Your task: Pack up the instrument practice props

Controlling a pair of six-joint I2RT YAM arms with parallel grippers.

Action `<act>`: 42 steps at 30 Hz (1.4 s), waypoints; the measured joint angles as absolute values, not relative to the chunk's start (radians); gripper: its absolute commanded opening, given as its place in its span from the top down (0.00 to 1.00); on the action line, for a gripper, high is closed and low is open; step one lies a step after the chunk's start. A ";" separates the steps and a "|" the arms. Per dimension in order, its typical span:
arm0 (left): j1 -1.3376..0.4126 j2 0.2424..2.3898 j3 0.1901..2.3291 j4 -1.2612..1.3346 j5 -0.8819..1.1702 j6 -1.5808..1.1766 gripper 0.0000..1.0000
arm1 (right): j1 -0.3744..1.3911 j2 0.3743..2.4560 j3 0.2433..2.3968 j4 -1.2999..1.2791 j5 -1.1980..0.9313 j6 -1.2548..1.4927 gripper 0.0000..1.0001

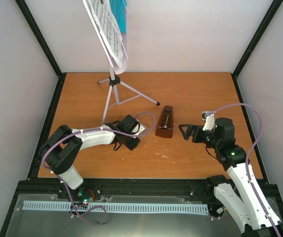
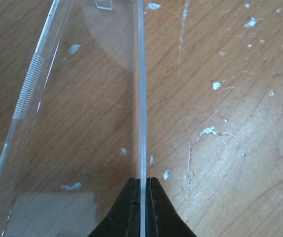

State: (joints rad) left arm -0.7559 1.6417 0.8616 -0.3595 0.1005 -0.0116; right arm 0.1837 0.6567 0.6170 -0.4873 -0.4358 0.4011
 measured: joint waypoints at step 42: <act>-0.772 1.745 1.480 -0.304 0.157 -0.460 0.00 | 0.184 0.621 0.638 -0.598 -0.232 0.417 0.00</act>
